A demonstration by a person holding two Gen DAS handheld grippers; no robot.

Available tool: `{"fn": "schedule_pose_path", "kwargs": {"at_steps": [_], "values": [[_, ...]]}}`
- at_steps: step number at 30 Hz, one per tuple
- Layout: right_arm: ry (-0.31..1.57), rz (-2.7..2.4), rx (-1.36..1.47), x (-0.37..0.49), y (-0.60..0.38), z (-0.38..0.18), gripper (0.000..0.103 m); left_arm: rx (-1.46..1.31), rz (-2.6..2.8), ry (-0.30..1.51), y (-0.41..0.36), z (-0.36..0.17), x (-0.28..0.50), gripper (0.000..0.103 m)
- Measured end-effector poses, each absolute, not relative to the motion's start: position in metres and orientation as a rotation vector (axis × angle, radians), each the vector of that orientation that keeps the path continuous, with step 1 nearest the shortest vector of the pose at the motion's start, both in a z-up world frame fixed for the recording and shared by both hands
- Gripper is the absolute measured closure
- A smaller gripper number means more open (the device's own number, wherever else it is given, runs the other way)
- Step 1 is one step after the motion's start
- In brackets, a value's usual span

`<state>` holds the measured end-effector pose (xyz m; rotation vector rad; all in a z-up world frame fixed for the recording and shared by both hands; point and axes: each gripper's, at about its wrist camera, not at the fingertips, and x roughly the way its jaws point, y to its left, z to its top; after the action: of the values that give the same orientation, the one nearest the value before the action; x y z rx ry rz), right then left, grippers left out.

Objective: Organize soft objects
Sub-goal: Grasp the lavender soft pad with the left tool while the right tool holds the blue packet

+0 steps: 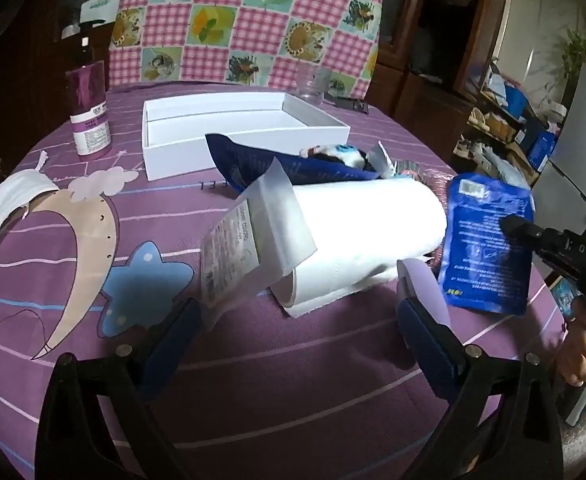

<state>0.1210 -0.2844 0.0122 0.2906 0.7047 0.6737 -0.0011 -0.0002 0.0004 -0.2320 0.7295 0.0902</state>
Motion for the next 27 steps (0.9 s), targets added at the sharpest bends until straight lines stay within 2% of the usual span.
{"fn": "schedule_pose_path", "kwargs": {"at_steps": [9,12,16,27], "values": [[0.572,0.771,0.359,0.107,-0.298,0.030,0.097,-0.227,0.043,0.696,-0.007,0.014,-0.013,0.007],[0.564,0.795,0.354,0.105,-0.296,0.031,0.100,-0.247,-0.007,0.702,-0.011,0.017,-0.011,0.012],[0.579,0.795,0.341,0.106,-0.293,0.029,0.100,-0.270,-0.075,0.725,-0.018,0.019,-0.010,0.029],[0.598,0.782,0.336,0.108,-0.293,0.026,0.100,-0.264,-0.103,0.908,-0.036,0.002,0.016,0.030]]}}
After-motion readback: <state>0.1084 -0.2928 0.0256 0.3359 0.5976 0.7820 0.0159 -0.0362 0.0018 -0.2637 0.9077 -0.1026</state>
